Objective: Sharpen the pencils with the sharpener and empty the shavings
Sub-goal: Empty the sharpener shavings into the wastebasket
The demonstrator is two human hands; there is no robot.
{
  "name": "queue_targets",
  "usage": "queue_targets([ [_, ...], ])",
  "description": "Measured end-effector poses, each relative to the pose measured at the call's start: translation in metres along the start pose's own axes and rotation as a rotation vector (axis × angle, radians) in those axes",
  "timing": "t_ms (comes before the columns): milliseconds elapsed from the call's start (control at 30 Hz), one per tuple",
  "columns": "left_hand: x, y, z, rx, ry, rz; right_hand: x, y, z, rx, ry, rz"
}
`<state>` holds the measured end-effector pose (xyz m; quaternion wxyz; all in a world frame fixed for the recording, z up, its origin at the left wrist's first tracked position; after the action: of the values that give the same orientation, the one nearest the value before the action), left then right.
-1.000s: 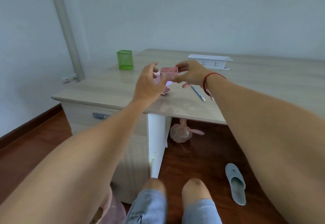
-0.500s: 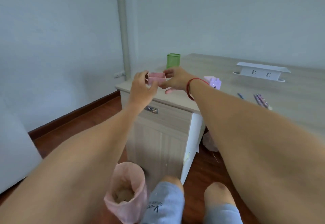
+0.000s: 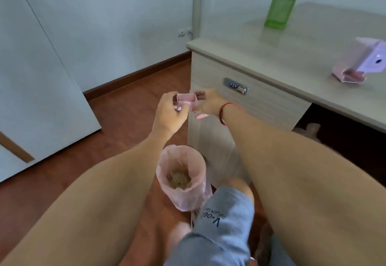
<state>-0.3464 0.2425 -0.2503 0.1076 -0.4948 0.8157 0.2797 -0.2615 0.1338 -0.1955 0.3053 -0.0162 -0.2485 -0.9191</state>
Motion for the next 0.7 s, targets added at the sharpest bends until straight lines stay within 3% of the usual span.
queue_targets([
  [233,0.046,-0.028,0.094,-0.141,0.195,0.103,-0.048,-0.066,-0.095,0.046,-0.197,0.108],
  [367,0.067,-0.039,0.131,-0.201,0.411,0.175,-0.063,-0.100,-0.144,0.139,-0.250,0.150],
  [500,0.076,-0.050,0.152,-0.227,0.571,0.264,-0.066,-0.120,-0.174,0.073,-0.361,0.179],
  [700,0.087,-0.062,0.176,-0.140,0.885,0.292,-0.067,-0.140,-0.211,-0.006,-0.579,0.078],
])
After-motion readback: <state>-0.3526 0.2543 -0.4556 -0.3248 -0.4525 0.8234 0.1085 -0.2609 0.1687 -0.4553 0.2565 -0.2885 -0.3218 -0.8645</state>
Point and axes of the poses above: each hand's wrist, its own x-axis away from the middle knuckle, its own y-axis out of the back of the hand, z = x × y, the point moved 2 cm from there along -x, towards the middle knuckle, and after that the axes turned 13 degrees about -z, right-handed, at the moved point
